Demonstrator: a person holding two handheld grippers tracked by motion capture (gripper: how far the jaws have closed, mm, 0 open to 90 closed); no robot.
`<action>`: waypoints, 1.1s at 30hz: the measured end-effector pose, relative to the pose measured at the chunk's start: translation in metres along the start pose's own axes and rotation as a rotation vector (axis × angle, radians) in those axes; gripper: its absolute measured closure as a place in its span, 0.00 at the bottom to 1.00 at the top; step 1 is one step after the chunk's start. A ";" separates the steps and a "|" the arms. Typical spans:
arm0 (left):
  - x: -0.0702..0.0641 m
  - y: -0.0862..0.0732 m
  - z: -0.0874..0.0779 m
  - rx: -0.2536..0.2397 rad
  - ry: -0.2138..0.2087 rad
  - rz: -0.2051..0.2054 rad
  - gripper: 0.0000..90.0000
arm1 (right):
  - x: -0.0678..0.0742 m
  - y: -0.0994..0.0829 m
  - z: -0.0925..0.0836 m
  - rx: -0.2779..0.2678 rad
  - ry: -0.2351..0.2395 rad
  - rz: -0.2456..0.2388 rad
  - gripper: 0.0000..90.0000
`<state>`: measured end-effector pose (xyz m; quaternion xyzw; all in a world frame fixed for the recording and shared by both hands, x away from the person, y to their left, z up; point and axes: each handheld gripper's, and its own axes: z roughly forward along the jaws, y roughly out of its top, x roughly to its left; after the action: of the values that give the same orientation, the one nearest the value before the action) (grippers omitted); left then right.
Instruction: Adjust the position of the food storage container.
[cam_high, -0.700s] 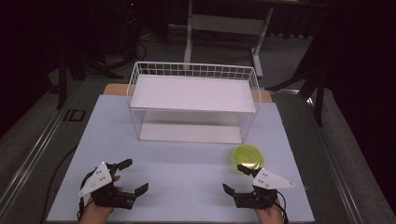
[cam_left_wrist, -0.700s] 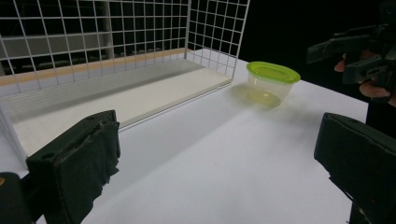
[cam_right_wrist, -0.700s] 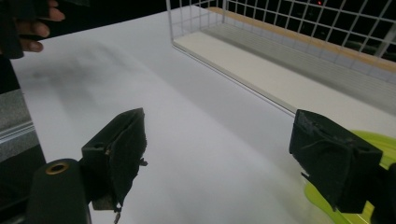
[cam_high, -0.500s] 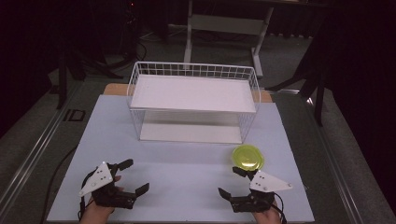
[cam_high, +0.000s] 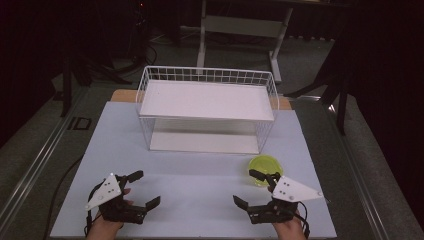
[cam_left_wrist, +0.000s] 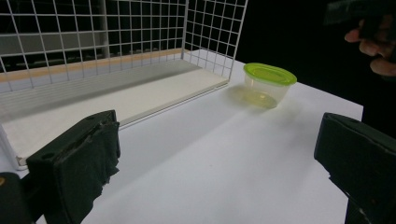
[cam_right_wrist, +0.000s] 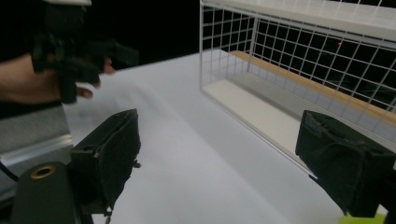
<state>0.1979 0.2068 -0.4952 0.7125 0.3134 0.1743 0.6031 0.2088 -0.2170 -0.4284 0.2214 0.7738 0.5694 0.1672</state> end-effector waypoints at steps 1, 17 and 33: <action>0.000 0.000 0.000 0.002 0.000 0.000 0.01 | -0.002 0.002 0.000 -0.006 -0.017 0.001 0.15; 0.000 -0.001 0.003 0.009 -0.008 -0.008 0.01 | -0.067 0.005 -0.003 0.028 -0.180 0.080 0.22; -0.001 -0.003 0.006 0.019 -0.010 -0.008 0.01 | -0.131 -0.044 -0.026 0.155 -0.352 0.149 0.83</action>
<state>0.2001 0.2022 -0.4988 0.7179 0.3150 0.1654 0.5984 0.2995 -0.3192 -0.4619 0.3864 0.7557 0.4714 0.2397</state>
